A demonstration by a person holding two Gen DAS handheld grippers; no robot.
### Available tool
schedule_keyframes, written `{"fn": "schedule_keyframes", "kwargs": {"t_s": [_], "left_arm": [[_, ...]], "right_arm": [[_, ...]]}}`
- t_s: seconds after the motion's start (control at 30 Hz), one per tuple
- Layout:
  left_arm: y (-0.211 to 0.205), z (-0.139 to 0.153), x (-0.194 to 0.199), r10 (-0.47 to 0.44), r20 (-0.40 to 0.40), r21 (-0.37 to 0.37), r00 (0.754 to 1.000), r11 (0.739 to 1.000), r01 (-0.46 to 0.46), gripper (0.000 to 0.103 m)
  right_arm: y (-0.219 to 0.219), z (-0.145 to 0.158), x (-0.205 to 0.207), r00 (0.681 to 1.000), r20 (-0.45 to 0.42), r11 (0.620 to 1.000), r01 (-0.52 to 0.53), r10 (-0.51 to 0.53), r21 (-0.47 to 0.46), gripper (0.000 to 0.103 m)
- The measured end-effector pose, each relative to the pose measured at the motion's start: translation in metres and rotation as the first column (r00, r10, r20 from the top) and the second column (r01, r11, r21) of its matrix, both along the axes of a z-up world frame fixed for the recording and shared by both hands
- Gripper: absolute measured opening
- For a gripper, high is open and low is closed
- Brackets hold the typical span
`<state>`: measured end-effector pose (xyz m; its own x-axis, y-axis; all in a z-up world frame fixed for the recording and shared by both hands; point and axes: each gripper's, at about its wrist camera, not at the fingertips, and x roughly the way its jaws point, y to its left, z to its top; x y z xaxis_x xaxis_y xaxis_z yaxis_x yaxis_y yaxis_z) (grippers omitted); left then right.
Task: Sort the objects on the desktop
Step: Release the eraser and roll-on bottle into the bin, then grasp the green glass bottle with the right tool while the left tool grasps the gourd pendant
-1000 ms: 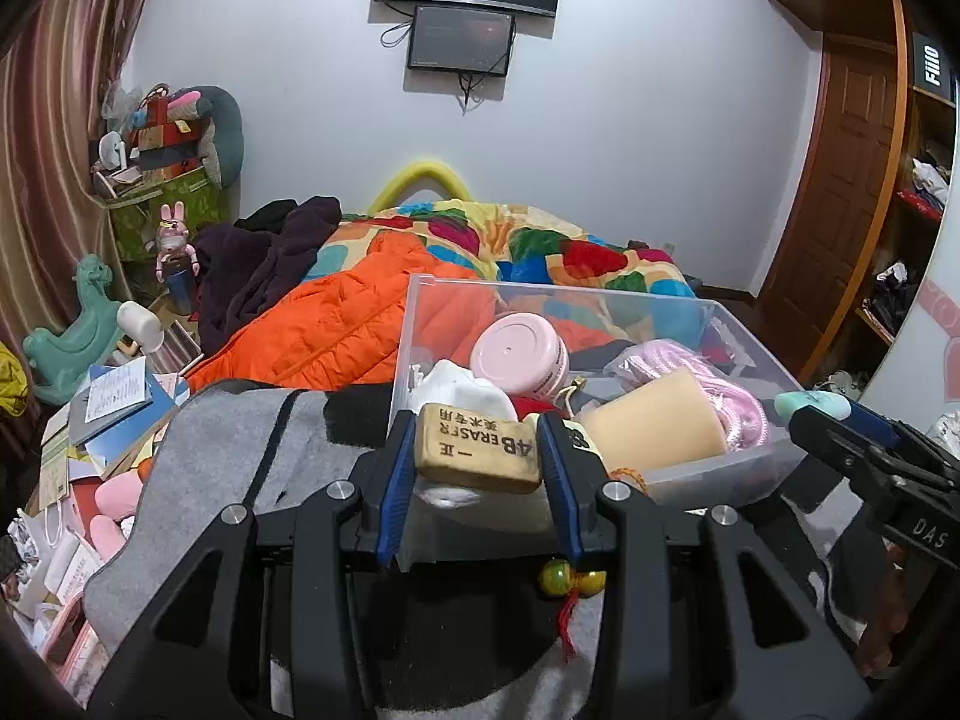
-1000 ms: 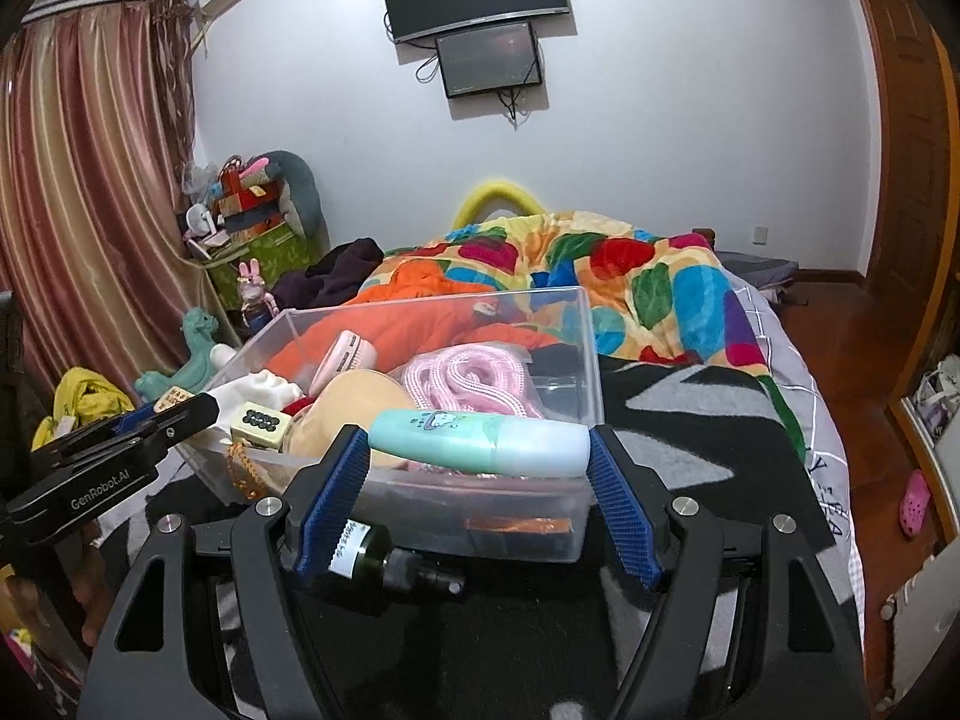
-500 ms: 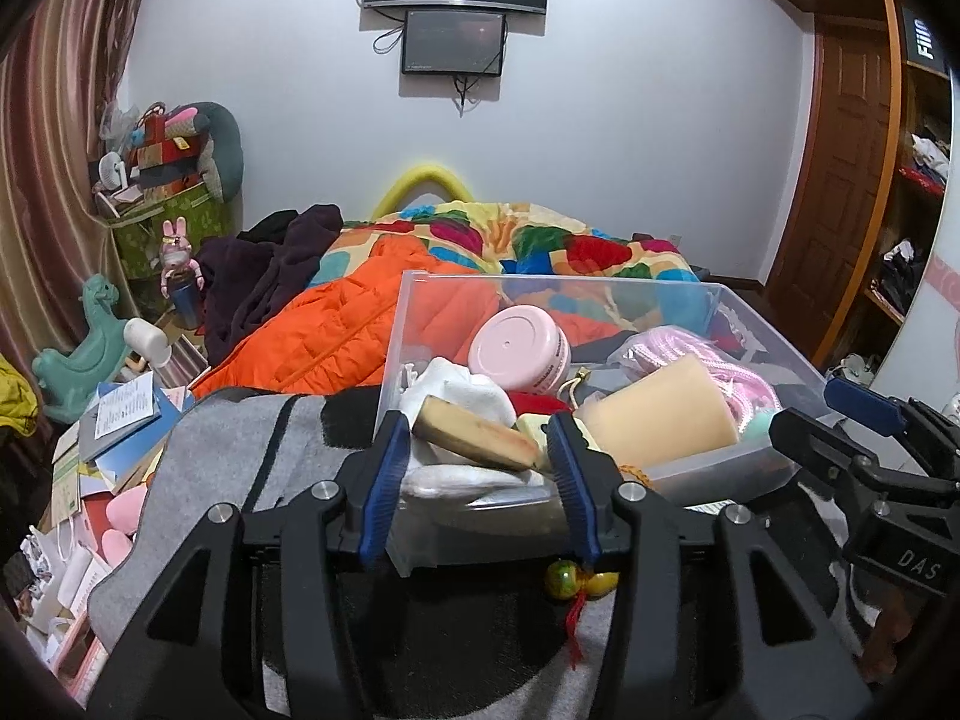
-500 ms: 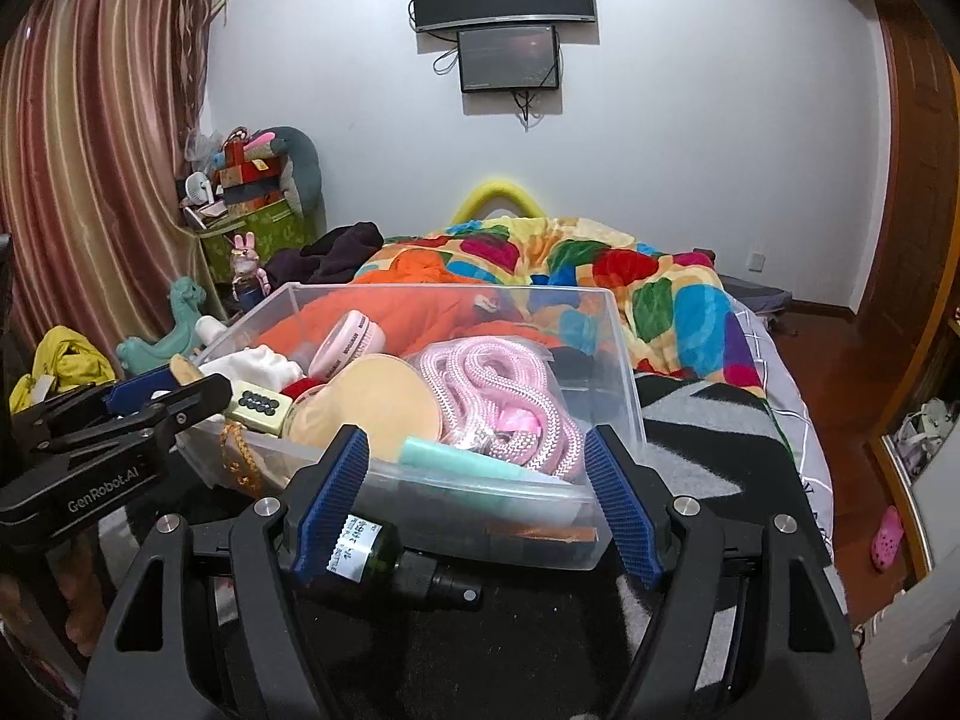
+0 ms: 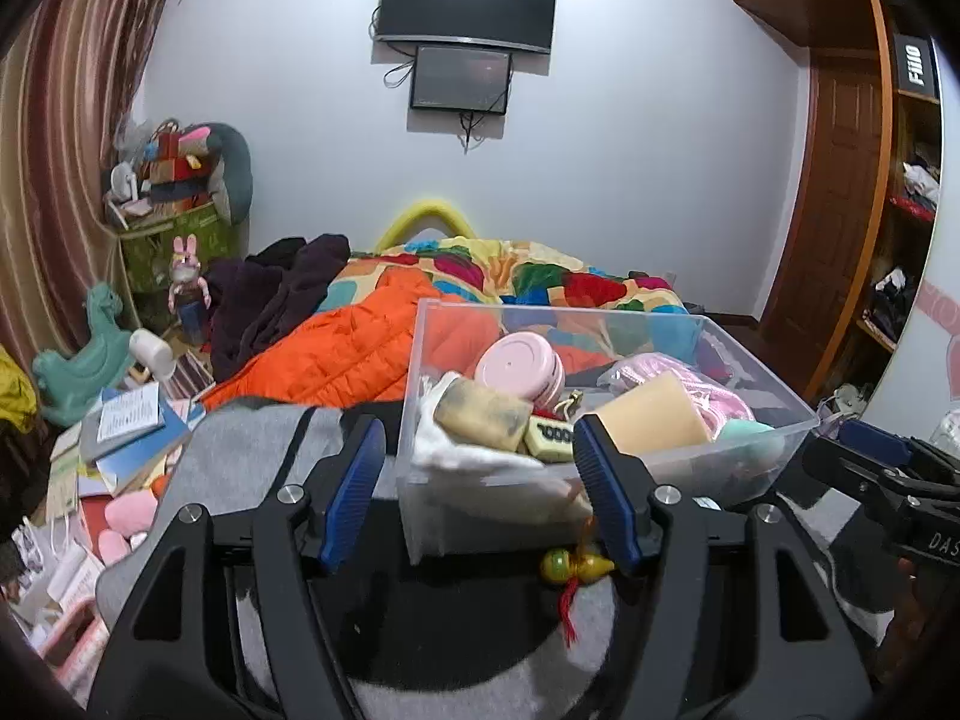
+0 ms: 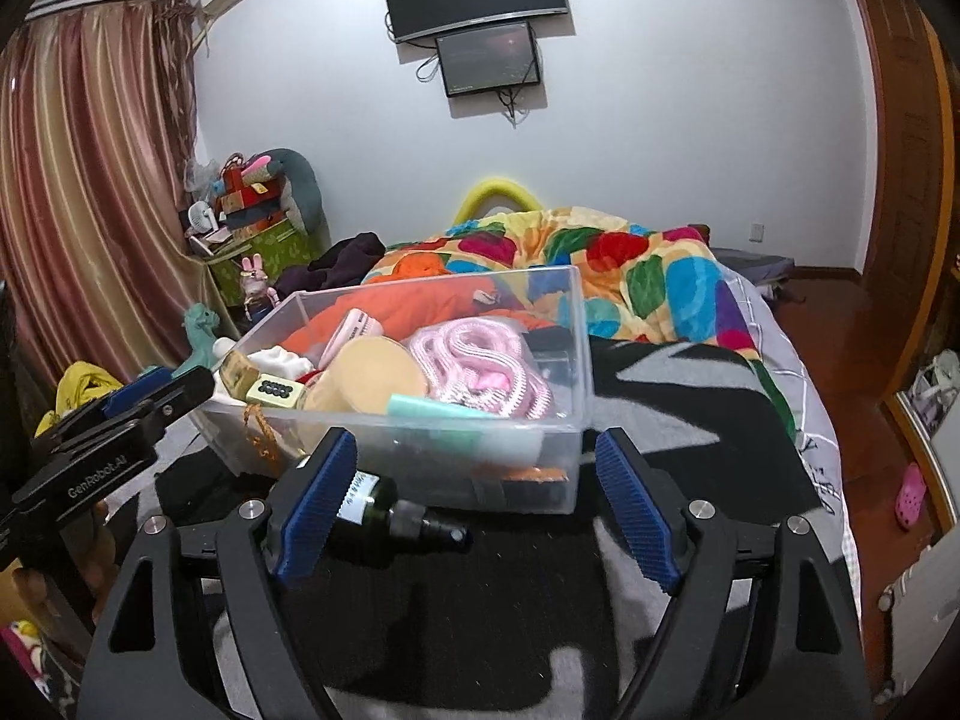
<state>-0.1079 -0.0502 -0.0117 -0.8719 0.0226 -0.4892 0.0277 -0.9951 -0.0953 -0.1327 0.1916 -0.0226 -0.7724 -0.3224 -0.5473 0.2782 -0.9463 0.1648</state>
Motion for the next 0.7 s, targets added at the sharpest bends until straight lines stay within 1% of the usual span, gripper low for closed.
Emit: {"fn": "schedule_keyframes", "kwargs": {"t_s": [0.07, 0.17, 0.23, 0.33, 0.37, 0.43, 0.53, 0.7], "left_arm": [[-0.002, -0.002, 0.004, 0.001, 0.013, 0.009, 1.0, 1.0, -0.001, 0.065], [-0.004, -0.003, 0.011, 0.009, 0.021, -0.001, 1.0, 1.0, -0.009, 0.066], [-0.004, -0.003, 0.014, 0.012, 0.019, -0.021, 1.0, 1.0, -0.011, 0.073], [-0.004, -0.004, 0.019, 0.021, 0.011, -0.058, 1.0, 0.998, -0.02, 0.074], [-0.004, -0.006, 0.019, 0.021, 0.015, -0.061, 1.0, 0.998, -0.02, 0.075], [-0.007, -0.012, 0.018, 0.021, 0.036, -0.051, 0.999, 0.999, -0.019, 0.075], [-0.013, -0.018, 0.014, 0.02, 0.069, -0.022, 0.997, 1.0, -0.018, 0.075], [-0.025, -0.019, 0.015, 0.009, 0.067, 0.054, 0.998, 0.998, -0.013, 0.075]], "right_arm": [[0.003, -0.002, 0.003, 1.0, 0.009, 1.0, 0.008, -0.008, -0.001, 0.08], [0.004, -0.005, 0.005, 1.0, 0.026, 1.0, 0.013, -0.013, 0.006, 0.081], [0.003, -0.01, 0.006, 0.999, 0.039, 1.0, 0.011, -0.012, 0.019, 0.081], [-0.001, -0.016, 0.008, 0.998, 0.063, 1.0, 0.002, -0.004, 0.025, 0.081], [-0.003, -0.017, 0.008, 0.998, 0.07, 1.0, -0.007, 0.005, 0.023, 0.081], [-0.01, -0.02, 0.008, 0.996, 0.08, 0.999, -0.025, 0.023, 0.026, 0.081], [-0.025, -0.025, 0.008, 0.994, 0.091, 0.997, -0.059, 0.054, 0.056, 0.081], [-0.054, -0.035, 0.004, 0.985, 0.122, 0.988, -0.131, 0.12, 0.083, 0.081]]}}
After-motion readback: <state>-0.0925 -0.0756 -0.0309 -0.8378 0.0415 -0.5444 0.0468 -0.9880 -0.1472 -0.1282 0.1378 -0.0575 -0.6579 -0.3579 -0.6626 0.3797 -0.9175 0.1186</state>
